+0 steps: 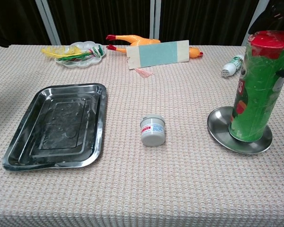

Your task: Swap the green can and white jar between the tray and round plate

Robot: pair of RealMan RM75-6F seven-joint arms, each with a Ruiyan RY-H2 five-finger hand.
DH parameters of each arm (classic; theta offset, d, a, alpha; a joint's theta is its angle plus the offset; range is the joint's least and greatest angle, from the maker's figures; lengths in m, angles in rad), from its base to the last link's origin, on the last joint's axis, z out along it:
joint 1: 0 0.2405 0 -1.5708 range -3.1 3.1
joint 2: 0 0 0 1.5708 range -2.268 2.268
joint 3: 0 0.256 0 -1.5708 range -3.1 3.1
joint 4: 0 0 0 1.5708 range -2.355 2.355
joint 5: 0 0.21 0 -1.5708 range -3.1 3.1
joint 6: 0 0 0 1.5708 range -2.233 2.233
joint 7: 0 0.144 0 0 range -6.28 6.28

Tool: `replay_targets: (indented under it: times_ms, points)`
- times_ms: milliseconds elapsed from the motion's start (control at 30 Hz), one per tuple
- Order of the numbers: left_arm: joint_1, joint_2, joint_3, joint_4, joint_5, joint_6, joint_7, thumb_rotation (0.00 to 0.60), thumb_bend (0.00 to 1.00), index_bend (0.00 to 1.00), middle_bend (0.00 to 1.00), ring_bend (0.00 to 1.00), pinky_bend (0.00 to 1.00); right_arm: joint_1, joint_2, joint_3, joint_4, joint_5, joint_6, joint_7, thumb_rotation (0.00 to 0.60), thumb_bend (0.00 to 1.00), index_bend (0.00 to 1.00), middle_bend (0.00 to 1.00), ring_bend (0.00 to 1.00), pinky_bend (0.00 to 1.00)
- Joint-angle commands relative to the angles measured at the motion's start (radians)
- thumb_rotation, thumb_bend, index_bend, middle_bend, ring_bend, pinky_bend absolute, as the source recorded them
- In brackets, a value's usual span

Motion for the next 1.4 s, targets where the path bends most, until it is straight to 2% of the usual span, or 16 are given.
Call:
replay_targets:
  times_ms: [33,267,400,533,767,967,1167,1300,1400]
  points:
    - [0.001,0.0,-0.001,0.0,0.001,0.004,0.001,0.6,0.18,0.09,0.07,0.0,0.23,0.004,0.005,-0.005,0.008,0.003,-0.023,-0.011,0.6,0.31,0.38,0.4,0.3,0.5]
    - [0.002,0.001,0.0,0.0,0.003,0.012,-0.001,0.6,0.18,0.09,0.07,0.0,0.23,0.013,0.043,-0.01,-0.002,0.004,-0.074,-0.007,0.6,0.2,0.11,0.19,0.05,0.24]
    - [0.002,0.001,0.0,-0.003,0.005,0.016,0.002,0.6,0.18,0.09,0.07,0.0,0.23,0.005,0.052,-0.01,0.002,-0.032,-0.069,0.022,0.6,0.16,0.01,0.08,0.0,0.14]
    - [0.001,0.004,0.001,-0.007,0.007,0.015,0.004,0.6,0.18,0.09,0.07,0.0,0.23,-0.009,0.062,-0.008,0.014,-0.088,-0.048,0.071,0.6,0.12,0.0,0.05,0.0,0.1]
    - [-0.003,0.012,0.005,-0.028,0.013,0.011,0.004,0.6,0.18,0.09,0.07,0.0,0.23,-0.05,0.11,-0.002,0.022,-0.179,0.021,0.176,0.6,0.1,0.0,0.03,0.0,0.07]
    - [-0.011,0.017,0.018,-0.063,0.036,0.004,0.017,0.6,0.17,0.09,0.07,0.0,0.23,-0.094,0.182,0.04,0.013,-0.249,0.138,0.29,0.6,0.08,0.0,0.03,0.0,0.07]
    - [-0.023,0.006,0.04,-0.11,0.082,-0.002,0.048,0.6,0.15,0.09,0.07,0.0,0.23,-0.123,0.203,0.091,0.04,-0.246,0.225,0.351,0.6,0.07,0.0,0.03,0.0,0.07]
    - [-0.039,-0.019,0.062,-0.141,0.133,-0.011,0.079,0.6,0.13,0.09,0.07,0.0,0.23,-0.124,0.201,0.119,0.067,-0.204,0.225,0.393,0.6,0.07,0.0,0.03,0.0,0.06]
    - [-0.067,-0.054,0.057,-0.164,0.151,-0.034,0.09,0.6,0.12,0.09,0.07,0.0,0.23,-0.119,0.206,0.131,0.086,-0.175,0.205,0.421,0.6,0.07,0.0,0.03,0.0,0.06]
